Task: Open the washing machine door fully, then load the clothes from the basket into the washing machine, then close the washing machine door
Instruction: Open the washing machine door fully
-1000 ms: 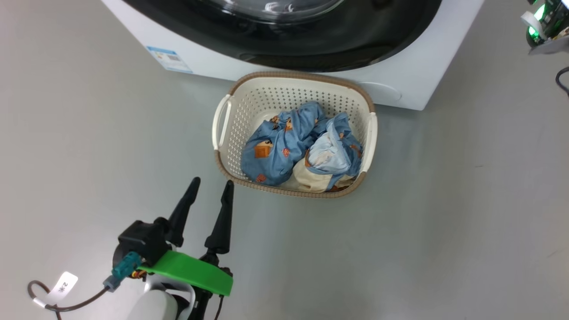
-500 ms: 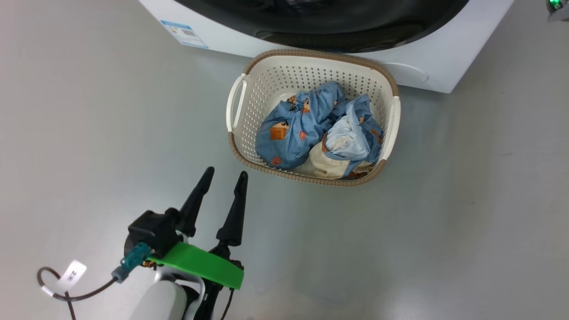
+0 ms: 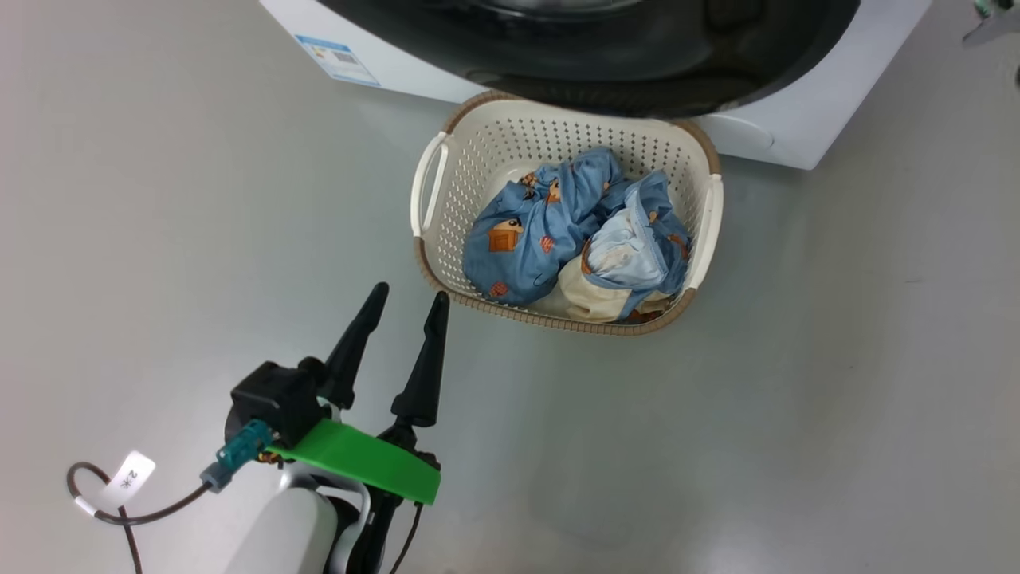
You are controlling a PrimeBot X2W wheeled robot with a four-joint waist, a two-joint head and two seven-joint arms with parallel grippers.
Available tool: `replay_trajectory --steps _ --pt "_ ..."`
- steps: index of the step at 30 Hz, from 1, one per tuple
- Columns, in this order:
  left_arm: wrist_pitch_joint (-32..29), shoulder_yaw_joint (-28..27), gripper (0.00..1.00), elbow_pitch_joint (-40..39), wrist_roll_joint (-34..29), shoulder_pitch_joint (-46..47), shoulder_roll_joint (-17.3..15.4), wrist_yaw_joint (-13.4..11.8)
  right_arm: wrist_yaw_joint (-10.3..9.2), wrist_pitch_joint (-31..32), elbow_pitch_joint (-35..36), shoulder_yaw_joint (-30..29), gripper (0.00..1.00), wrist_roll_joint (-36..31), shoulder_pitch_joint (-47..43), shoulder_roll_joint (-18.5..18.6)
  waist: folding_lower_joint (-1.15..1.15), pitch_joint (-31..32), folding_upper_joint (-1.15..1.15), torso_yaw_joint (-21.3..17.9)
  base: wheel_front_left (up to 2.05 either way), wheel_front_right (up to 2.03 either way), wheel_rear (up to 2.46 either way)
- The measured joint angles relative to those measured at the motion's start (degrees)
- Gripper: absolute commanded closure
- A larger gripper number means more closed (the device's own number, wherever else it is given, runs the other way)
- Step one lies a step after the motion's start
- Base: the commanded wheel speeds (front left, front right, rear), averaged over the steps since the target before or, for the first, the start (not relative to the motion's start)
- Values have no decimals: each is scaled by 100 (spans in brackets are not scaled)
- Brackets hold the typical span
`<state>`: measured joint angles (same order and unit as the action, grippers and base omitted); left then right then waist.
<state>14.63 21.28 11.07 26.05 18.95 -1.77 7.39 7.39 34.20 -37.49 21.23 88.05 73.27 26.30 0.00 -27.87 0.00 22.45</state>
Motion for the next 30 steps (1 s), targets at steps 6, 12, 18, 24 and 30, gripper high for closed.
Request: replay_trajectory --steps 6,12,18,24,30 --pt "0 -30 0 23 -37 -1 2 1 0 49 259 68 100 34 -375 -35 0 167 0 -74 0 0 0" --pt "0 -98 0 74 -124 -15 1 1 0 52 466 151 100 71 -737 -80 0 349 0 -135 0 0 0" --pt "0 -198 0 124 -282 -62 0 1 0 58 749 279 100 103 -1245 -197 0 603 0 -197 0 0 0" --pt "0 -266 0 171 -337 -265 -2 1 0 110 1027 453 100 153 -1721 -419 0 860 0 -236 0 0 0" --pt "0 -310 0 175 -367 -382 -3 1 0 159 1288 554 100 221 -2046 -520 0 1081 0 -227 0 0 0"
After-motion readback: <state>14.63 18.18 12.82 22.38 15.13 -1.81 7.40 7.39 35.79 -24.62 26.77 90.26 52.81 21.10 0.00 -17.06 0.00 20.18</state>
